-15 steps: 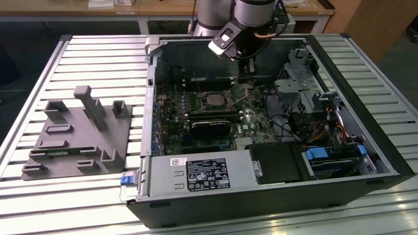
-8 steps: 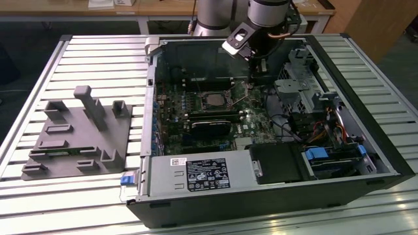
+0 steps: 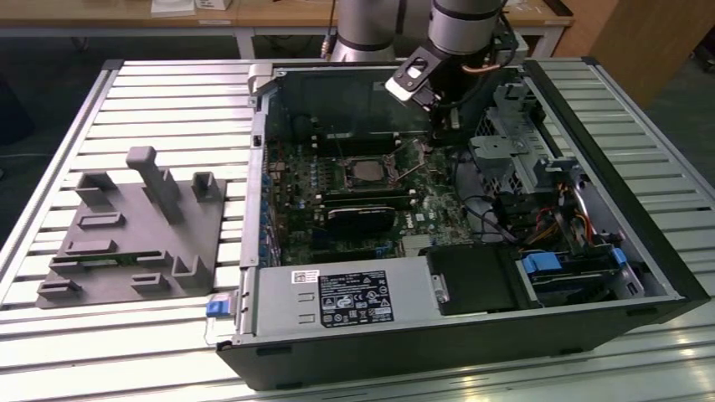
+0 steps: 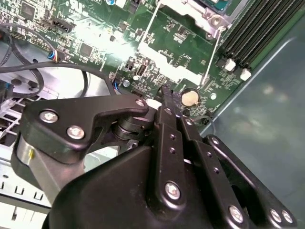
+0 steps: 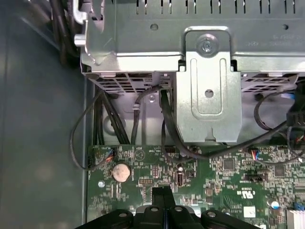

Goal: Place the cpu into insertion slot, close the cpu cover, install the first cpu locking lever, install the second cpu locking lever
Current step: 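Close the cpu cover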

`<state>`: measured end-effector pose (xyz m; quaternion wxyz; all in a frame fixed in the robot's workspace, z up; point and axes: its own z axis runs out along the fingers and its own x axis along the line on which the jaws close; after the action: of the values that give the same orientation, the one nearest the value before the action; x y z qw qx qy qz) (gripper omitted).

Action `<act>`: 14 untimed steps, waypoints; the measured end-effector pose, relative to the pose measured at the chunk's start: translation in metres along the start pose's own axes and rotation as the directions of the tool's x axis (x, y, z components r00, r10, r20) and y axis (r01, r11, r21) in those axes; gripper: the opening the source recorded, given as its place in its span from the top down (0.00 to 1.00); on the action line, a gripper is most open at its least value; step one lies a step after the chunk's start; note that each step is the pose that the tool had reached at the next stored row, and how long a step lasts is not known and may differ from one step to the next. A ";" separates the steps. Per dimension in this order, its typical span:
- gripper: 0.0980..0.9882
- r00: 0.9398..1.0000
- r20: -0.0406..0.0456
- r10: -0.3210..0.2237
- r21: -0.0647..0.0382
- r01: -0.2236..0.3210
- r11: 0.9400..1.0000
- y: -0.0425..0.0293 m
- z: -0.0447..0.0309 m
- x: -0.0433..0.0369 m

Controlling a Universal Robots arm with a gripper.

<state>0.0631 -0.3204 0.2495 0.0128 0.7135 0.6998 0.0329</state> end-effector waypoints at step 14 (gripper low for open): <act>0.99 1.000 0.001 0.001 0.023 -0.001 1.000 0.0006 0.0138 -0.0008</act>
<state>0.0646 -0.3208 0.2358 0.0050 0.7139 0.6999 0.0245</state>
